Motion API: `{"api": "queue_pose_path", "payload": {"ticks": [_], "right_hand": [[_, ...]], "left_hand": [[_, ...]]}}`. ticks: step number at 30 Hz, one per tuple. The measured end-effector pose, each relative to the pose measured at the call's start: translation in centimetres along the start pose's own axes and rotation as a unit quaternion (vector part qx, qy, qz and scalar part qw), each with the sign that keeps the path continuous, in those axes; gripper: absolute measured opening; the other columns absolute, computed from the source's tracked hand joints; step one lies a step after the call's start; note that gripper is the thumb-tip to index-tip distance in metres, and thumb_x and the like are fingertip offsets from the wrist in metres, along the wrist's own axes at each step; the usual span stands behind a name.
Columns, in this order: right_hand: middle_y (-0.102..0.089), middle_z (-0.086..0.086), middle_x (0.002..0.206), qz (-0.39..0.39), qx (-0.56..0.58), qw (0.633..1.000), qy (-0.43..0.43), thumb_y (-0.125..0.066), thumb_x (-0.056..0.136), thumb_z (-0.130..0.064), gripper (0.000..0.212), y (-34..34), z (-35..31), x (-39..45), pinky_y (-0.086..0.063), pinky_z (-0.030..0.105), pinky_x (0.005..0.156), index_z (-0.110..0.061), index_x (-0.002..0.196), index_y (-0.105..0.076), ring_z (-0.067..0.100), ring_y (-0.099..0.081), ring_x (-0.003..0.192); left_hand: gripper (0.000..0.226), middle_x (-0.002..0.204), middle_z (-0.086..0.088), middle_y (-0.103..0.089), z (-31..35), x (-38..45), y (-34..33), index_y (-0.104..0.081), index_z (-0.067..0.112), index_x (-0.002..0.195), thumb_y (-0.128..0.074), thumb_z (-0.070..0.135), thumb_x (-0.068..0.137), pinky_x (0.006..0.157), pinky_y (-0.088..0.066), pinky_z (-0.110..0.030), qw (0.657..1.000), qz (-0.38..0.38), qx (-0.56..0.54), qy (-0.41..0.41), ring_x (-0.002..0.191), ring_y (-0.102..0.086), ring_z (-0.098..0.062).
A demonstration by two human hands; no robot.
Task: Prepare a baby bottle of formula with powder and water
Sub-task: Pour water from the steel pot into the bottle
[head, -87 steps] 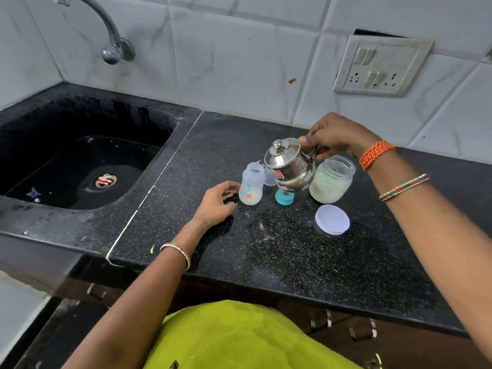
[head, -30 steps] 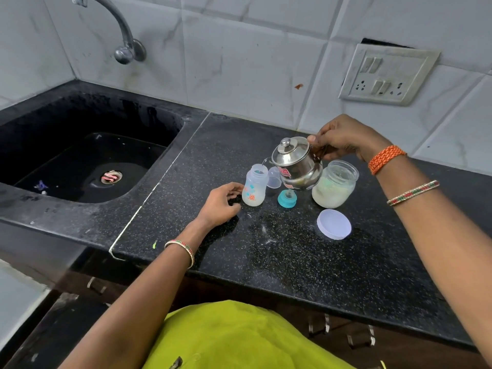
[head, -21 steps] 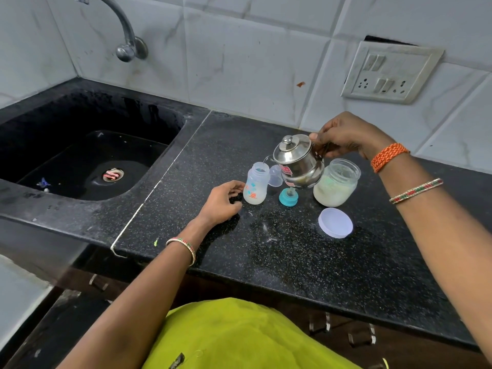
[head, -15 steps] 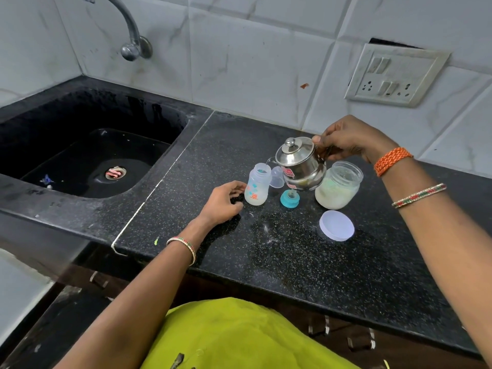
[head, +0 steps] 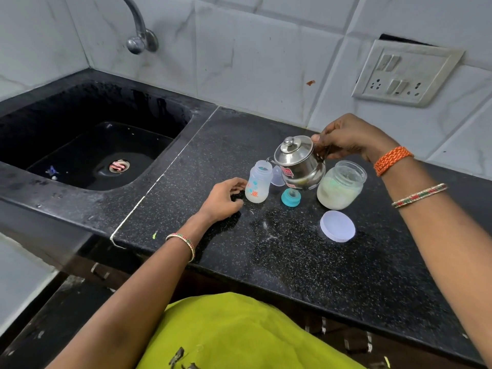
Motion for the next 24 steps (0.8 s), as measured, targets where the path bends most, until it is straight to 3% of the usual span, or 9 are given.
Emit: {"api": "queue_pose_path", "payload": {"ticks": [12, 24], "right_hand": [[-0.069, 0.007, 0.074, -0.016, -0.021, 1.000, 0.010, -0.070, 0.085, -0.021, 0.015, -0.6, 0.1, 0.7, -0.057, 0.028, 0.066, -0.009, 0.076, -0.068, 0.017, -0.067, 0.073], [-0.070, 0.006, 0.071, -0.027, -0.037, 0.999, 0.009, -0.070, 0.084, -0.022, 0.016, -0.6, -0.3, 1.3, -0.057, 0.025, 0.060, -0.009, 0.075, -0.069, 0.017, -0.068, 0.071]], "left_hand": [[0.050, 0.113, 0.003, -0.061, 0.0, 0.0, 0.0, -0.058, 0.010, 0.121, -0.056, -0.005, 0.073, 0.088, -0.039, -0.001, 1.000, 0.003, 0.013, 0.004, 0.107, -0.057, -0.008], [0.050, 0.117, 0.000, -0.063, -0.2, 0.1, 0.0, -0.058, 0.008, 0.122, -0.055, -0.006, 0.073, 0.090, -0.040, -0.003, 1.000, 0.002, 0.010, 0.004, 0.109, -0.058, -0.009]]}}
Point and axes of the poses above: each hand's wrist, its own x-axis towards the middle knuckle, its own y-axis out of the back of the hand, z = x × y, the point moved 10 cm from there along x, towards the middle knuckle
